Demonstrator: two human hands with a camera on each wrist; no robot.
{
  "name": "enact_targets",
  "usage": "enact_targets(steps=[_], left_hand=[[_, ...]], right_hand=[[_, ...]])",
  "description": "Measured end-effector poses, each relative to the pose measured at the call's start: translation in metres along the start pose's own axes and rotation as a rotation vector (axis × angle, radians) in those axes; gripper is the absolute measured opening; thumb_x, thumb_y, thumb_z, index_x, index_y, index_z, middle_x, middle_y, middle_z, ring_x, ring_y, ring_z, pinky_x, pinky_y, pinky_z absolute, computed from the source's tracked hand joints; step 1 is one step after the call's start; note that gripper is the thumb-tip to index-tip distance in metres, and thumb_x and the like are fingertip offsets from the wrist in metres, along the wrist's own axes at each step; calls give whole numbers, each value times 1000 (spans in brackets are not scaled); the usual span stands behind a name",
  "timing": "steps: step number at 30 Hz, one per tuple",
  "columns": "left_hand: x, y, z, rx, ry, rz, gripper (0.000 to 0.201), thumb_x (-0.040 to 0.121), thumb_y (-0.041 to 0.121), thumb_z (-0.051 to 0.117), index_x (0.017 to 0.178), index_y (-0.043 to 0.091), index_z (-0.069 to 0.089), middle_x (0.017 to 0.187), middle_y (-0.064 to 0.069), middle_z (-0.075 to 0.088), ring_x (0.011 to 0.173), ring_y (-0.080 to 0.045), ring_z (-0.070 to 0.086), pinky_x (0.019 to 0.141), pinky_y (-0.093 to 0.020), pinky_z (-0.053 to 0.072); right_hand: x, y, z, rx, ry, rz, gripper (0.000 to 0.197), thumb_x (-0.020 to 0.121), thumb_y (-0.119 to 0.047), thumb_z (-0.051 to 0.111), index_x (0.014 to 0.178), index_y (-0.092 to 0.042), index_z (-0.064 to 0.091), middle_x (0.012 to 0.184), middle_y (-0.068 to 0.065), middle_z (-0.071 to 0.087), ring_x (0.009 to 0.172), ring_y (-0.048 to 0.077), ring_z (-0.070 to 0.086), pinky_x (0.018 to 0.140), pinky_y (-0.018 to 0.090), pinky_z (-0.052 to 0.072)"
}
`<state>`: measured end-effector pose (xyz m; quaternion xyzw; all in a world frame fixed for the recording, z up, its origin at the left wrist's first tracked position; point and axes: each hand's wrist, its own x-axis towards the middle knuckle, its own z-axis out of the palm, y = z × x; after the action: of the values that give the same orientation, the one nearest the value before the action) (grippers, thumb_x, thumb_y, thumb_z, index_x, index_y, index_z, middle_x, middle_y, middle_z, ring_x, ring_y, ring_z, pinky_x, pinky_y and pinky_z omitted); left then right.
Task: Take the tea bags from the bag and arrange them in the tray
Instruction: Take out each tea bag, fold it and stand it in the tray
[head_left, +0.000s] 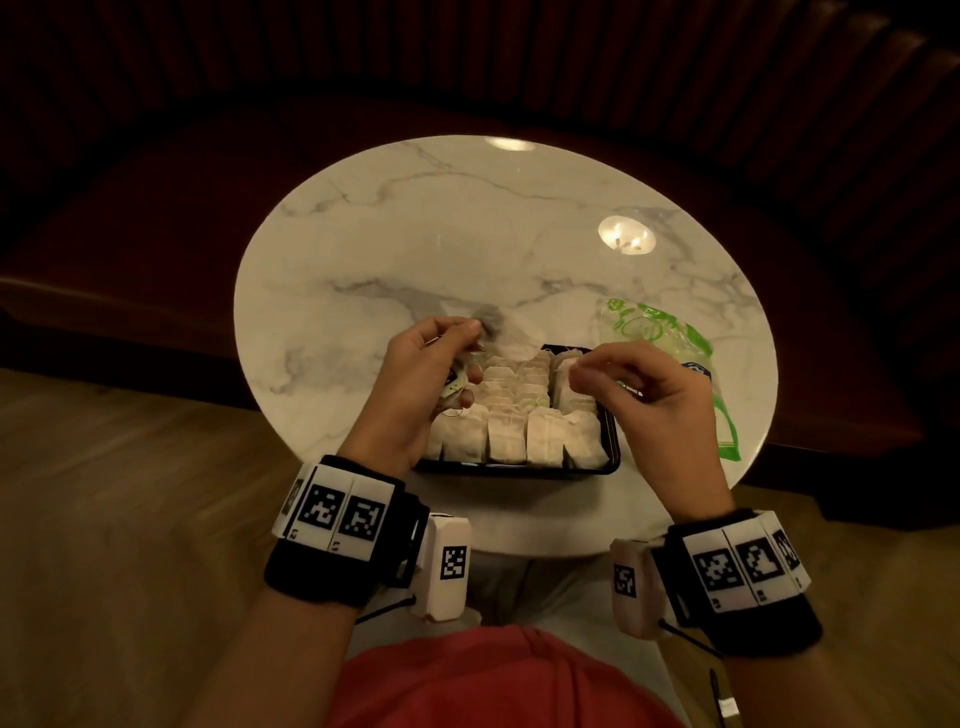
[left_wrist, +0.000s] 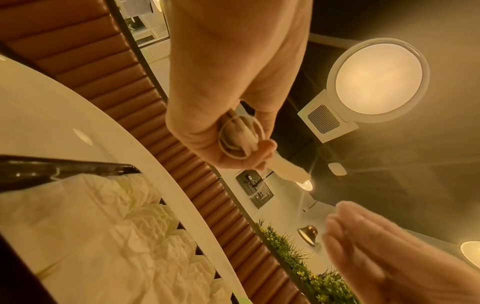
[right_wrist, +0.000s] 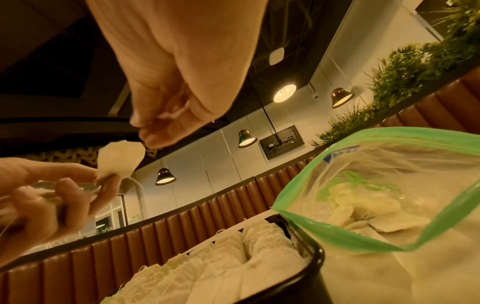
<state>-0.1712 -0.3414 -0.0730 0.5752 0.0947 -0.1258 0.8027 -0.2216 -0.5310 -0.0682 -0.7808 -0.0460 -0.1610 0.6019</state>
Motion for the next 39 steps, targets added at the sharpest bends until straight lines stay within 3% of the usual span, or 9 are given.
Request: enact_targets(steps=[7, 13, 17, 20, 24, 27, 30, 34, 39], left_hand=[[-3, -6, 13, 15, 18, 3, 3, 96, 14, 58, 99, 12, 59, 88, -3, 63, 58, -12, 55, 42, -21, 41], [-5, -6, 9, 164, -62, -34, 22, 86, 18, 71, 102, 16, 55, 101, -9, 68, 57, -9, 57, 46, -23, 42], [-9, -1, 5, 389, -74, 133, 58, 75, 35, 81, 124, 32, 51, 117, 9, 61, 86, -9, 64, 53, -18, 47], [-12, 3, 9, 365, -82, 260, 52, 82, 35, 74, 130, 36, 54, 121, 12, 60, 81, -7, 63, 55, -17, 48], [-14, 9, 14, 336, -130, 324, 35, 90, 26, 68, 125, 30, 63, 116, 13, 66, 67, -2, 61, 53, -21, 49], [-16, 12, 13, 342, -213, 284, 22, 89, 22, 69, 111, 22, 72, 88, 9, 72, 58, -4, 57, 49, -22, 45], [-14, 12, 11, 375, -209, 286, 7, 89, 20, 70, 94, 21, 75, 69, 10, 68, 55, -4, 54, 47, -22, 42], [-12, 10, 12, 399, -142, 323, 5, 89, 20, 71, 87, 23, 74, 75, 8, 70, 59, 1, 58, 47, -20, 44], [-9, 6, 11, 369, -69, 308, 6, 89, 19, 70, 87, 24, 72, 81, 6, 70, 68, -2, 61, 48, -23, 49]], right_hand=[[8, -5, 22, 219, -17, 284, 15, 91, -11, 63, 106, -10, 62, 86, 9, 72, 80, 18, 71, 71, 26, 57], [21, -12, 18, 181, -5, 176, 34, 89, 1, 64, 119, -5, 49, 88, 10, 70, 84, 18, 70, 77, 29, 57], [28, -20, 10, 0, -77, 101, 36, 91, -4, 64, 121, -14, 49, 89, 2, 68, 84, 12, 68, 81, 29, 55], [29, -22, 7, -28, -134, 88, 34, 93, -6, 60, 123, -17, 49, 90, -1, 64, 85, 9, 63, 85, 37, 52], [27, -25, 6, 94, -238, 117, 38, 87, -6, 52, 122, -19, 51, 84, 1, 57, 82, 15, 57, 84, 36, 51], [26, -27, 8, 137, -285, 130, 40, 84, -2, 47, 121, -16, 50, 80, 6, 57, 78, 14, 58, 78, 25, 49], [24, -27, 10, 186, -239, 171, 31, 93, -6, 50, 124, -12, 49, 82, 18, 56, 81, 20, 61, 79, 31, 55], [19, -22, 16, 199, -181, 300, 43, 86, -28, 63, 124, -11, 53, 75, 7, 66, 76, 16, 69, 68, 25, 55], [14, -9, 17, 151, -108, 362, 16, 88, -9, 67, 104, -5, 69, 83, 12, 73, 74, 15, 69, 65, 24, 57]])
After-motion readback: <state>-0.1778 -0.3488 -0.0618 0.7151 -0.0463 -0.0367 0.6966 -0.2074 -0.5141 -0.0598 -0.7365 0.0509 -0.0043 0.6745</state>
